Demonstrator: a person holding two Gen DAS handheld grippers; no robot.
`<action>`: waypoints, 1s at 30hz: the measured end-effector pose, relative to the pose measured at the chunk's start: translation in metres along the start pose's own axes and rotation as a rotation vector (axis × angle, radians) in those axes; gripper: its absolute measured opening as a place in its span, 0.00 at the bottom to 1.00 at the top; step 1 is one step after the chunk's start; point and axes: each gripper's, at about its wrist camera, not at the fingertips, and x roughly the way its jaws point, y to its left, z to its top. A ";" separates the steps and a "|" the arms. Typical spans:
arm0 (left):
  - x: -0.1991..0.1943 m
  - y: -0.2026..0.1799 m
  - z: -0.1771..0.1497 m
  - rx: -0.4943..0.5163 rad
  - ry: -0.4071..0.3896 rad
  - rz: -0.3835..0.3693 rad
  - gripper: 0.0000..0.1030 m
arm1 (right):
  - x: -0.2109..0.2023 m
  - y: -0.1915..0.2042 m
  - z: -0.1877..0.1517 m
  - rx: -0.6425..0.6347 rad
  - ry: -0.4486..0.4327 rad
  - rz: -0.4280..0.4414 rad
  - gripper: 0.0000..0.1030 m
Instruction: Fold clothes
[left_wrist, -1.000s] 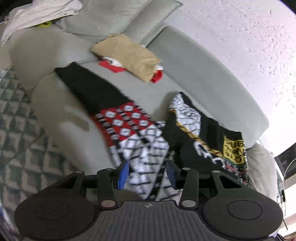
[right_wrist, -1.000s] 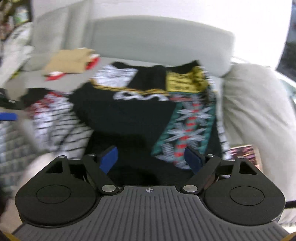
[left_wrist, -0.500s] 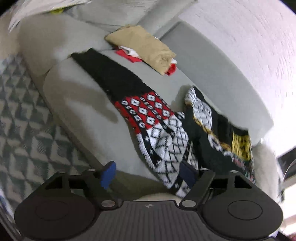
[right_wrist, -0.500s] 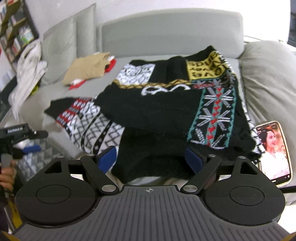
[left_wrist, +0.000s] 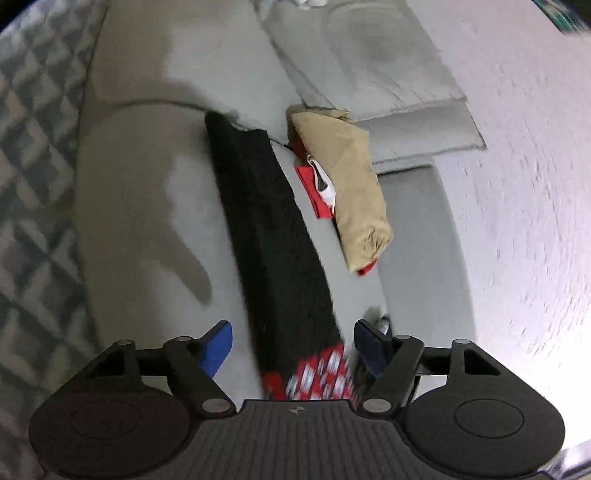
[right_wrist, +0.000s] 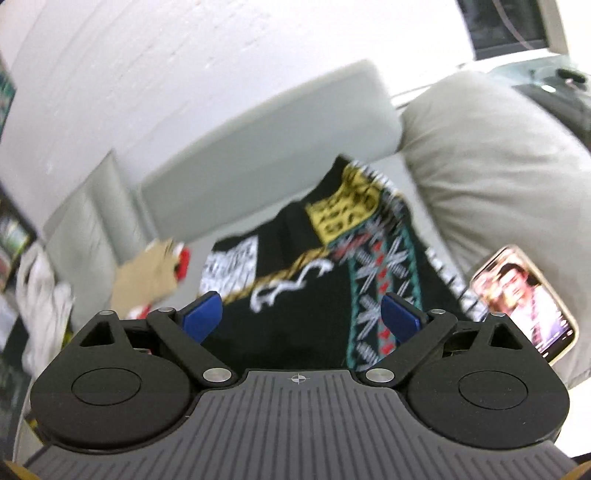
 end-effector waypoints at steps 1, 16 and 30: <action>0.012 0.002 0.006 -0.019 0.002 0.001 0.63 | -0.001 -0.001 0.003 0.008 -0.004 -0.008 0.94; 0.013 -0.071 0.013 0.415 -0.103 0.117 0.08 | -0.008 -0.009 0.000 0.018 -0.018 -0.032 0.94; -0.047 -0.238 -0.266 1.327 -0.220 -0.114 0.08 | -0.029 -0.082 -0.004 0.177 -0.027 -0.030 0.94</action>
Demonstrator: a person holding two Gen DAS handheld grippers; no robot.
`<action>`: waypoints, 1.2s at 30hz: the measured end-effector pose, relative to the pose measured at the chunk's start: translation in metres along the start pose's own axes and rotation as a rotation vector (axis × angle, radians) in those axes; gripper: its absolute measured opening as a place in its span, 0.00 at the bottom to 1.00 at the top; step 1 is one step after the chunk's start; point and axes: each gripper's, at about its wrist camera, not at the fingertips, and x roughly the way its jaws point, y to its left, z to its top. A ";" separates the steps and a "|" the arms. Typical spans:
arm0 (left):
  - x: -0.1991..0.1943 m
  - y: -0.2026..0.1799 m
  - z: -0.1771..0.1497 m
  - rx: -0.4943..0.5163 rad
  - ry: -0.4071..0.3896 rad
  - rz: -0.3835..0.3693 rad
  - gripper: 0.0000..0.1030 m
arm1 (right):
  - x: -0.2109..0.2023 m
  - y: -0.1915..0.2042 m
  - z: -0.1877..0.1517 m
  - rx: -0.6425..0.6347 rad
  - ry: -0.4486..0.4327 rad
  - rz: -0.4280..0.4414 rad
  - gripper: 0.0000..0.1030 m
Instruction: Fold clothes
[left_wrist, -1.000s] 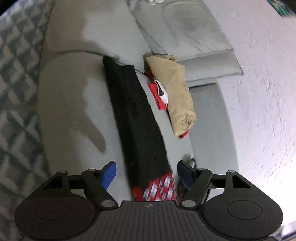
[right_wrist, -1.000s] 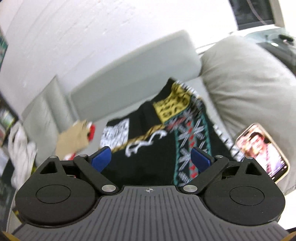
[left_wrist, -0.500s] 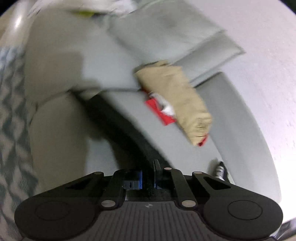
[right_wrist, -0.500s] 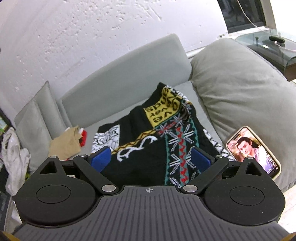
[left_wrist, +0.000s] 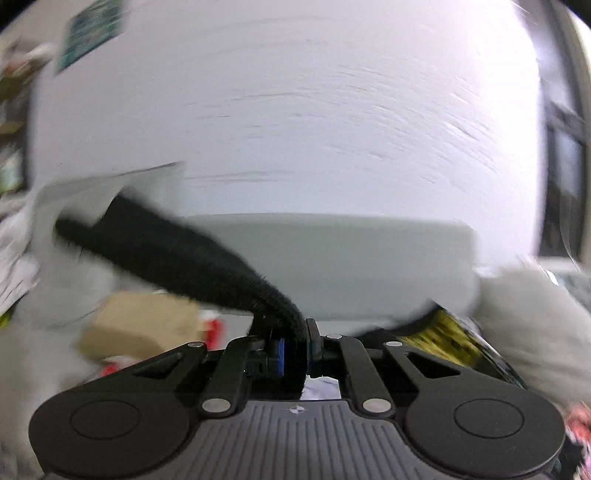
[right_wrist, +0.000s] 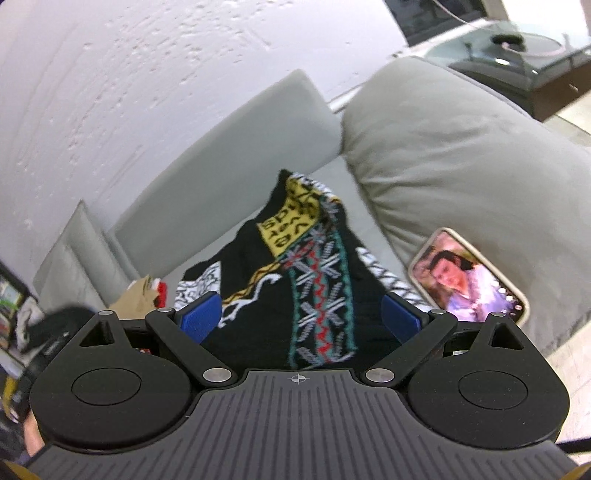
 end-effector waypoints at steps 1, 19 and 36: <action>0.004 -0.027 -0.007 0.028 0.039 -0.023 0.09 | -0.001 -0.006 0.001 0.012 -0.001 -0.002 0.94; -0.034 0.004 -0.054 -0.042 0.248 -0.081 0.71 | 0.068 -0.024 0.003 -0.111 0.102 0.103 0.80; 0.039 0.083 -0.110 -0.061 0.505 0.144 0.16 | 0.203 -0.007 -0.001 -0.082 0.259 0.158 0.02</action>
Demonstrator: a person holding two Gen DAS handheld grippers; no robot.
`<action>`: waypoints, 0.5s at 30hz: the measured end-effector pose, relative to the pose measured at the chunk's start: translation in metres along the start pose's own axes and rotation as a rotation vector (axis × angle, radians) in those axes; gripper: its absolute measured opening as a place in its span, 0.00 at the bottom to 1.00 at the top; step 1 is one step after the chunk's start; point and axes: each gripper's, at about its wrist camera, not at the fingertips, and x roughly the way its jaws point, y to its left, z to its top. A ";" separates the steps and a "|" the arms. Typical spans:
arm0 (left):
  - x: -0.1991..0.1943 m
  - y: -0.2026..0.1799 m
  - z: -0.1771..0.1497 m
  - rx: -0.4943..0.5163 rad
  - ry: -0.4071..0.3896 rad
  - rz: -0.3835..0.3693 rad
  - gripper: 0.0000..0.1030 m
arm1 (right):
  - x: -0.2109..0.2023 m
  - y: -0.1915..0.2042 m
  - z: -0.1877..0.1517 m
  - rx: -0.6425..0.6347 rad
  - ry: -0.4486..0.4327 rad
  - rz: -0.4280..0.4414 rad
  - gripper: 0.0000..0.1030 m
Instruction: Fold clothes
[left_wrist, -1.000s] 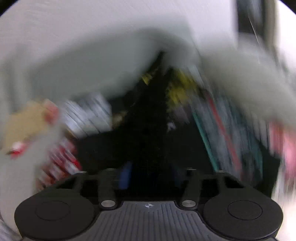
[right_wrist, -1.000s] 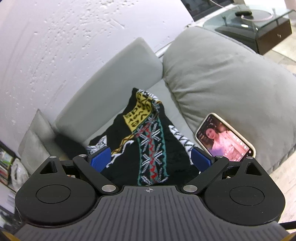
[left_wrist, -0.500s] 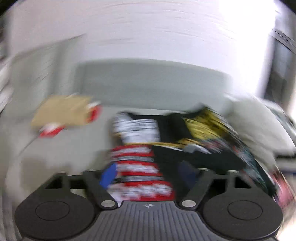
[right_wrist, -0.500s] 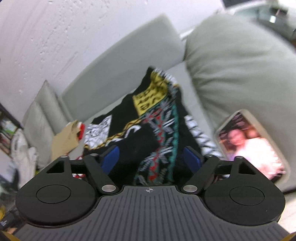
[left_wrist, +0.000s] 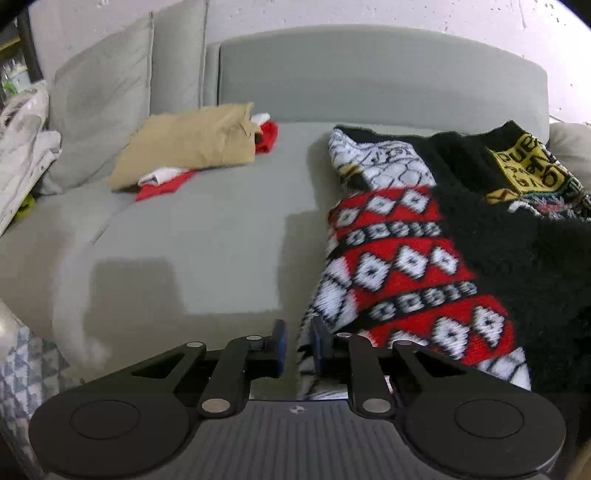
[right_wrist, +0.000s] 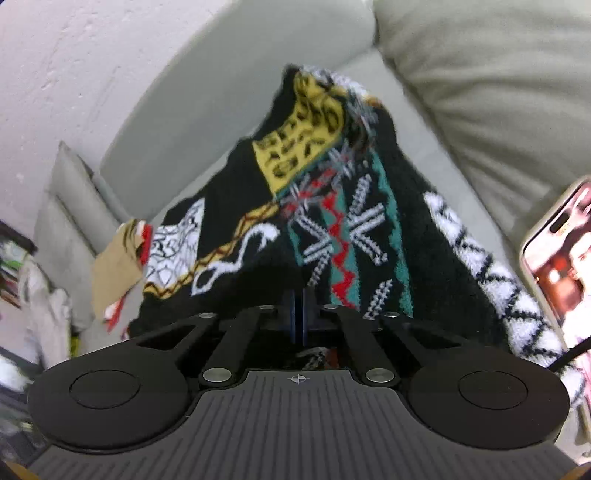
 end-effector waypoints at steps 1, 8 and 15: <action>-0.003 0.007 -0.001 -0.017 -0.002 -0.016 0.16 | -0.008 0.007 -0.002 -0.033 -0.029 -0.005 0.02; -0.038 0.013 0.000 -0.071 -0.113 -0.078 0.17 | -0.061 0.013 -0.017 -0.051 -0.039 -0.079 0.16; -0.063 -0.016 -0.019 -0.013 -0.117 -0.301 0.17 | -0.033 -0.031 -0.002 0.161 0.054 0.017 0.64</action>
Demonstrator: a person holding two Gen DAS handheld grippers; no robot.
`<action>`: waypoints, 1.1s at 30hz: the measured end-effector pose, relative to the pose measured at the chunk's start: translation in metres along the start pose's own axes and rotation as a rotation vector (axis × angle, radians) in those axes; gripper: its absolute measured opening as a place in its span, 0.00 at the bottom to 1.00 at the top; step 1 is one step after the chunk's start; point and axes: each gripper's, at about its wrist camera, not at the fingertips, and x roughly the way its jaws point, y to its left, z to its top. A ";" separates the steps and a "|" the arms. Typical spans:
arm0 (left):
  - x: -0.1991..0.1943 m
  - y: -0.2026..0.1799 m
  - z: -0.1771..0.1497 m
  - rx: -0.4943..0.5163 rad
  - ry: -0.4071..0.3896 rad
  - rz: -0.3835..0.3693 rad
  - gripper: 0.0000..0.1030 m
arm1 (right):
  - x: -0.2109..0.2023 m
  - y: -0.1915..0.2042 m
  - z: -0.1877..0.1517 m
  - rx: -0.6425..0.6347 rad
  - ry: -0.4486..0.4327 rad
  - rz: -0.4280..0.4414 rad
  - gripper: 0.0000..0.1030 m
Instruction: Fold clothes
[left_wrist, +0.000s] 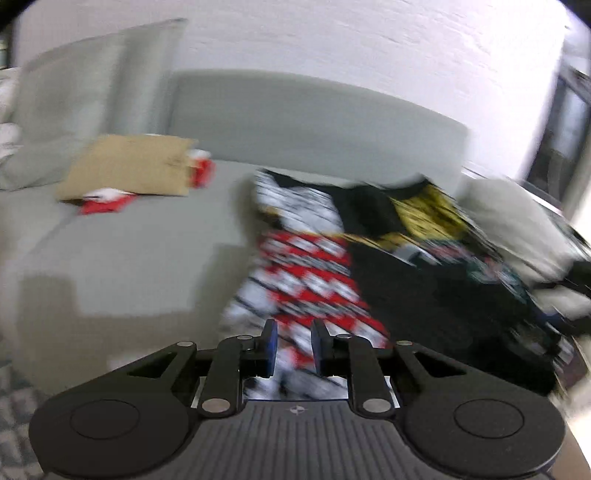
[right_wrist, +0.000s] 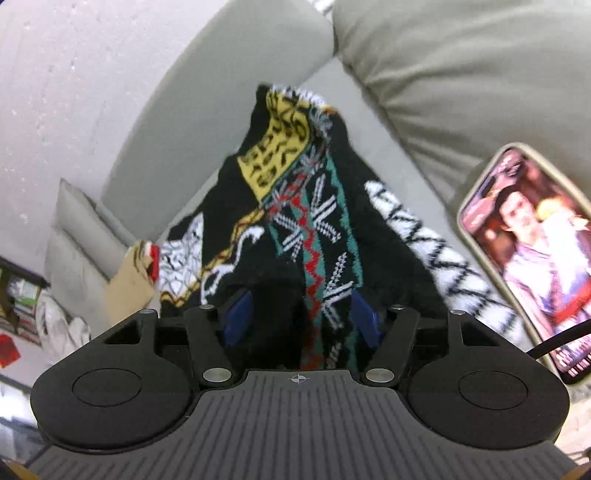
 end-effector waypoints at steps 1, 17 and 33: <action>0.003 -0.008 -0.004 0.043 0.030 -0.006 0.19 | 0.008 0.001 0.001 -0.011 0.017 0.002 0.64; 0.048 -0.016 -0.010 0.116 0.122 0.433 0.11 | -0.069 0.076 -0.003 -0.193 -0.369 -0.063 0.00; -0.023 -0.016 -0.017 0.120 0.015 0.295 0.45 | 0.013 0.058 -0.040 -0.144 0.189 -0.008 0.58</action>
